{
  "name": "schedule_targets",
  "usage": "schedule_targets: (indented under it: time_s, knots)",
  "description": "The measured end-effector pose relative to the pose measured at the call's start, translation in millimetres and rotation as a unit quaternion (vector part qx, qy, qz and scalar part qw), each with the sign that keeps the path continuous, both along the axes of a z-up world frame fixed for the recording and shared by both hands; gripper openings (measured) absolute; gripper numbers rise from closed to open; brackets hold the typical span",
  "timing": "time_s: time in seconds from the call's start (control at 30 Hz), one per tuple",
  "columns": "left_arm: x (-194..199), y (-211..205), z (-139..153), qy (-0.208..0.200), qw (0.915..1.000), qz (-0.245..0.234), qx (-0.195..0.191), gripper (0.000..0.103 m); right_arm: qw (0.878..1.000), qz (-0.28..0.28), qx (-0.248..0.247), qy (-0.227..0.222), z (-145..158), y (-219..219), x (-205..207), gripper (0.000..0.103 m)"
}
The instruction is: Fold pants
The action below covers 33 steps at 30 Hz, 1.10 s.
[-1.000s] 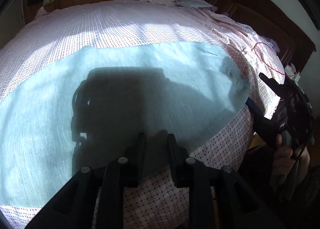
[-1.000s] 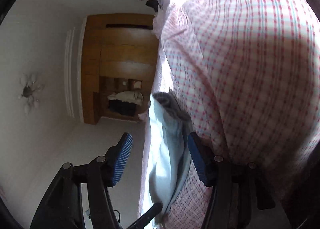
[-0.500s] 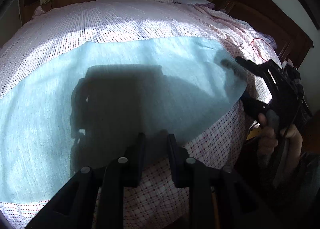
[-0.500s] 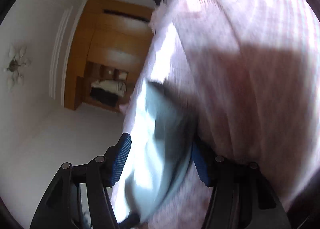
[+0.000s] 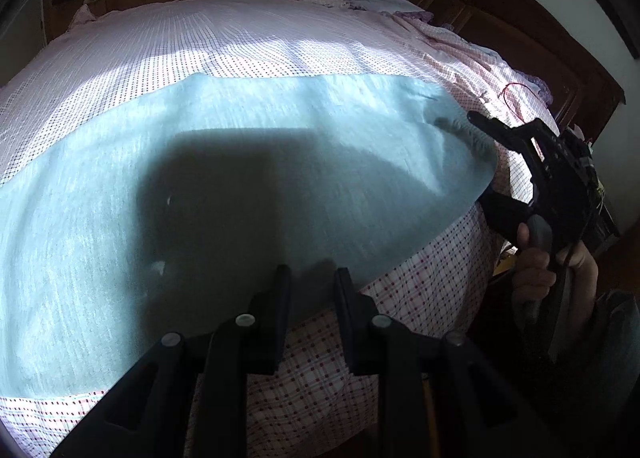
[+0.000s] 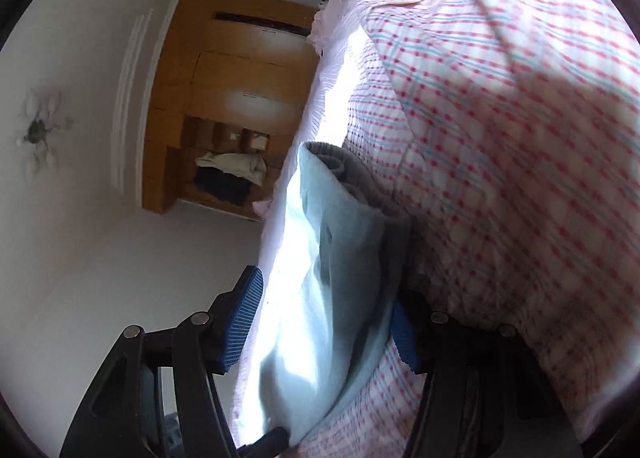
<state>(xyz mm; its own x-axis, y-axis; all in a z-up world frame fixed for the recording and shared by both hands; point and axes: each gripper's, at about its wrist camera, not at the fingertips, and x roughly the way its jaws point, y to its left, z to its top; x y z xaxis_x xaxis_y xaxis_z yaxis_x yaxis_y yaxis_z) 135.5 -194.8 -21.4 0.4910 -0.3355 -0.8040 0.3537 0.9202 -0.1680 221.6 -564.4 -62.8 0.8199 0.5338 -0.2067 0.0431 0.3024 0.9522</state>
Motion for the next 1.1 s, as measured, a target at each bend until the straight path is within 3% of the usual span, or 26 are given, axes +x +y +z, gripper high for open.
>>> schedule_targets:
  time_s: [0.2,0.37,0.4,0.5,0.73,0.8,0.87,0.97,1.1]
  knots:
    - [1.5,7.3,-3.8,0.010,0.9999,0.008,-0.002,0.023,0.999,-0.018,0.041,-0.028,-10.0,-3.8,15.6,0.049]
    - [-0.2,6.4,-4.5,0.009,0.9999,0.011,-0.007,0.023,1.000,-0.012,0.010,0.002,-10.6,2.2,13.4,0.022]
    - [-0.4,6.7,-4.0,0.010,0.9999,0.011,-0.008,0.023,1.000,-0.017,0.006,0.015,-13.7,0.8,12.2,0.007]
    - [-2.0,11.8,-0.9,0.014,0.9997,0.018,-0.012,0.023,1.000,-0.018,0.009,0.022,-22.5,-4.3,-4.0,0.007]
    - [-2.0,46.5,23.0,-0.006,0.9970,0.059,-0.050,0.023,0.996,-0.025,-0.077,0.035,0.1,5.6,-2.7,0.007]
    - [6.7,56.5,29.8,-0.009,0.9949,0.070,-0.072,0.011,0.993,-0.030,-0.108,0.027,12.2,13.1,1.5,0.007]
    - [18.3,60.6,33.9,-0.010,0.9936,0.077,-0.082,0.009,0.988,-0.034,-0.149,0.009,28.5,20.6,0.0,0.007]
    - [30.6,53.8,33.3,-0.008,0.9927,0.096,-0.072,0.009,0.982,-0.037,-0.182,-0.017,42.7,29.1,-7.9,0.007]
    - [23.0,37.0,7.8,-0.010,0.9921,0.122,-0.028,0.009,0.978,-0.043,-0.206,-0.002,50.1,37.0,-10.3,0.007]
